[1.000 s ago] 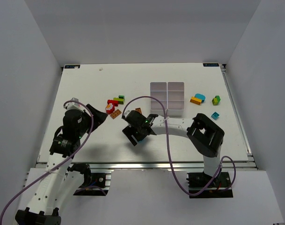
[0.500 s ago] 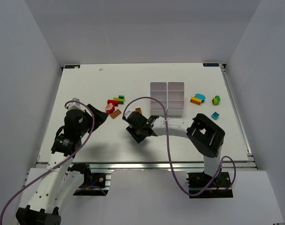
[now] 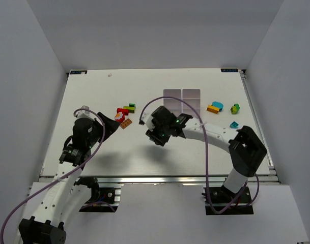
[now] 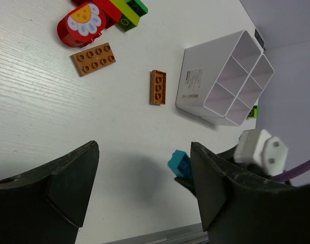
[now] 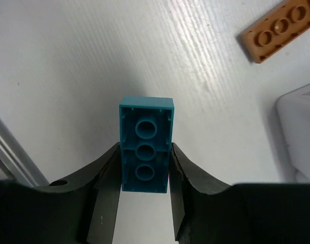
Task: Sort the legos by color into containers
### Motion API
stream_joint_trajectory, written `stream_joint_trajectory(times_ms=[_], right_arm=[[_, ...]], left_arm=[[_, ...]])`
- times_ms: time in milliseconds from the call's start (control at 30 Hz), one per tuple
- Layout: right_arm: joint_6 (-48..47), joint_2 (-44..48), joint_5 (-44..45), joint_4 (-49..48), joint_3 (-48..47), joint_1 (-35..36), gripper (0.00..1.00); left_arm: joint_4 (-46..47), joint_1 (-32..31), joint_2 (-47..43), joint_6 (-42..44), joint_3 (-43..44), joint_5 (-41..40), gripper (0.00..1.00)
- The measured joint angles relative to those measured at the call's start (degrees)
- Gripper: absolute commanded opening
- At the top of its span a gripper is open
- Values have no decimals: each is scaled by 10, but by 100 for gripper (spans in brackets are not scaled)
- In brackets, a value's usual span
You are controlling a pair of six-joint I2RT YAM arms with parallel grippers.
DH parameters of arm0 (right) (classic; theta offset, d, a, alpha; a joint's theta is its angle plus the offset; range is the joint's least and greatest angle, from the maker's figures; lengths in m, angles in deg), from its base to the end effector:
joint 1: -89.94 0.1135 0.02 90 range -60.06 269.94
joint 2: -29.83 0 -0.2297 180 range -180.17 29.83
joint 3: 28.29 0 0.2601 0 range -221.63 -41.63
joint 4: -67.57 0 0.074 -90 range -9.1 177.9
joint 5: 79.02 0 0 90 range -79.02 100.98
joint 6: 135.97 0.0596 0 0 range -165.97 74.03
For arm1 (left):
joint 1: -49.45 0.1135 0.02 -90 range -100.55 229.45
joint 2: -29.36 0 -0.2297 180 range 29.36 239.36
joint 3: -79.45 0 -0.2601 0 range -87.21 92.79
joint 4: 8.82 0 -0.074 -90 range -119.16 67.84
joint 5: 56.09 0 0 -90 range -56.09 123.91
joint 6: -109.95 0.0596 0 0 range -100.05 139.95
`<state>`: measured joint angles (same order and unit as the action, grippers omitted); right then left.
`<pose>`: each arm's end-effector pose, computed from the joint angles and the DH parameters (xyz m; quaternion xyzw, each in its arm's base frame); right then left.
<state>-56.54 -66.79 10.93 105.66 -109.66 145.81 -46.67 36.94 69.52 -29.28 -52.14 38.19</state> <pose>0.2116 0.3123 0.1661 -0.5202 0.7941 0.1215 0.2901 0.2117 -0.0515 0.2331 -0.2542 0.8256 -0.2856 0.4149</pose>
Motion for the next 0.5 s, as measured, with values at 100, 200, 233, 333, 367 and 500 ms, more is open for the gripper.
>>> stream_joint_trajectory(times_ms=[100, 200, 233, 333, 367, 500], right_arm=[[-56, 15, -71, 38, -23, -64, 0], [-91, 32, -105, 59, -52, -141, 0], [-98, 37, -108, 60, -61, -161, 0], [-126, 59, -114, 51, -82, -227, 0], [-138, 66, -118, 50, -87, -244, 0], [-191, 81, -126, 35, -98, -303, 0]], left_arm=[[11, 0, 8, 0, 0, 5, 82], [21, 0, 14, -2, -1, 9, 82], [24, 0, 16, -2, -1, 9, 82], [29, 0, 19, -2, -2, 9, 82], [33, 0, 20, -2, -3, 9, 82], [40, 0, 28, -2, -10, 11, 82]])
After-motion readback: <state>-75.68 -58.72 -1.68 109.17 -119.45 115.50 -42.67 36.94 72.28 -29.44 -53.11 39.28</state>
